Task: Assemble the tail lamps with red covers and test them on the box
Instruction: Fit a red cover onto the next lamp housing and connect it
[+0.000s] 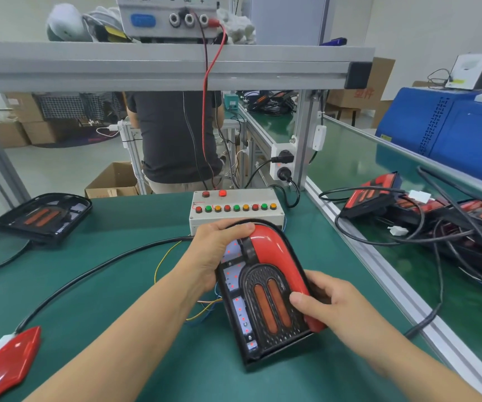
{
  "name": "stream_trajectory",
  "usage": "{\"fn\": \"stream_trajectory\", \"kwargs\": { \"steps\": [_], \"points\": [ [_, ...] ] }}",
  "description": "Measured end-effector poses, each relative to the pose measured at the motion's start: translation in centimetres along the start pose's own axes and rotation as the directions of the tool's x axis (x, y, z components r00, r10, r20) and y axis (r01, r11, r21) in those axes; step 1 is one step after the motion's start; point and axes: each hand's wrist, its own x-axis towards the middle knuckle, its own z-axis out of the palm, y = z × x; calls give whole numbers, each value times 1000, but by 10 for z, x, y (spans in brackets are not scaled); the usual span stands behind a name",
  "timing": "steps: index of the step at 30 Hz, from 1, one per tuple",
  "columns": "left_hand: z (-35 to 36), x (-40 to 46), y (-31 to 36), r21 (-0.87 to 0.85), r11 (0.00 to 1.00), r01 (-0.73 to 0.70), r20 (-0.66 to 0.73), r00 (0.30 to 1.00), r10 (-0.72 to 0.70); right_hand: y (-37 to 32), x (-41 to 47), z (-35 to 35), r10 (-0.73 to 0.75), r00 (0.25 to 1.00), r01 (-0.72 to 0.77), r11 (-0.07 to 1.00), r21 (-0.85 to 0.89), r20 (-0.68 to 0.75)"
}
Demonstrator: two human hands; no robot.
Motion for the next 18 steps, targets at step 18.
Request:
{"fn": "stream_trajectory", "kwargs": {
  "steps": [18],
  "points": [
    [-5,14,0,116,993,21,-60,998,-15,2,12,4,138,989,-132,987,93,-57]
  ]
}}
